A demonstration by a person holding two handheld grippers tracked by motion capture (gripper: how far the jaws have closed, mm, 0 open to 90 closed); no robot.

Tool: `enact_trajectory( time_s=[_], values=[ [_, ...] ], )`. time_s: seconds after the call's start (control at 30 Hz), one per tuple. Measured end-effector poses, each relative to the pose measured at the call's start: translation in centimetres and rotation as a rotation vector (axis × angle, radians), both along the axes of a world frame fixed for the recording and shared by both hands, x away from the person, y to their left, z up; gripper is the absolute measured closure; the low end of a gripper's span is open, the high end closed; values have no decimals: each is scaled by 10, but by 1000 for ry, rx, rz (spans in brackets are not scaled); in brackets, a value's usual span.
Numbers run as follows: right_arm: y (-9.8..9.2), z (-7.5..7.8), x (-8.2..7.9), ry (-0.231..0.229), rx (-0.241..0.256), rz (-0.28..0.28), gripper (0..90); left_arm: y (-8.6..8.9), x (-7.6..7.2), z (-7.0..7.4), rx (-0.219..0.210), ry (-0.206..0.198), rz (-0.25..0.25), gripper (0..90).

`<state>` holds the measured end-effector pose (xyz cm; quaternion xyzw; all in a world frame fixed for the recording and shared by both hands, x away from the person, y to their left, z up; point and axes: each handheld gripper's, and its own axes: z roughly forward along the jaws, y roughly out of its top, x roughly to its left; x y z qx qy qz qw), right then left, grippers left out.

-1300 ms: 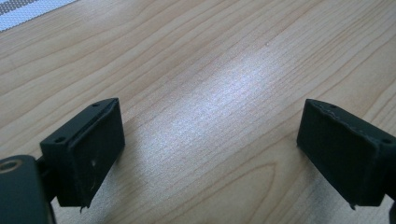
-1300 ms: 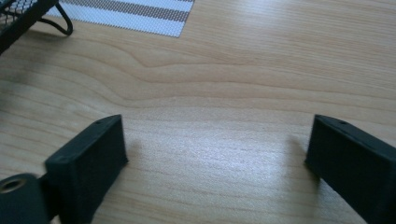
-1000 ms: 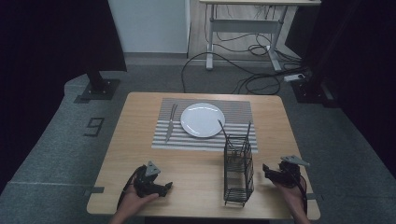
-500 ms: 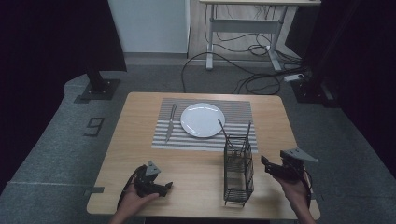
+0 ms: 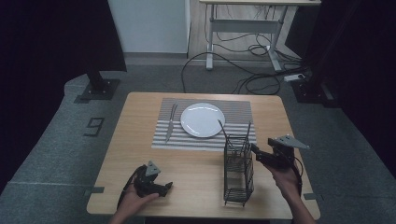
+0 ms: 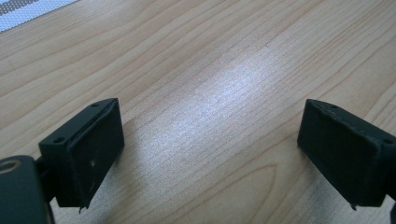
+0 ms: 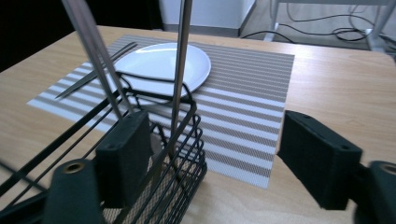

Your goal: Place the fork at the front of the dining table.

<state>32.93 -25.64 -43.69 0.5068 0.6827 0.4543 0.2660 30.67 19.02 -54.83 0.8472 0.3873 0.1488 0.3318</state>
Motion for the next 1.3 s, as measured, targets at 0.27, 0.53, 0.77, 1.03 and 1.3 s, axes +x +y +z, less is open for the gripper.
enact_trajectory(
  time_s=[0.27, 0.53, 0.77, 1.03, 1.3],
  values=[
    [1, 5, 12, 10, 17, 23, 307, 0, 0, 0, 0, 0, 0, 70],
    [7, 8, 26, 12, 25, 42, 344, 0, 0, 0, 0, 0, 0, 70],
    [17, 9, 34, 13, 14, 79, 394, 0, 0, 0, 1, 1, -1, 70],
    [28, 9, 46, 16, -13, 92, 539, 0, 0, 0, 2, 0, -1, 70],
    [34, 8, 43, -7, -57, 121, 747, 0, 0, 0, 1, 1, -3, 70]
  ],
)
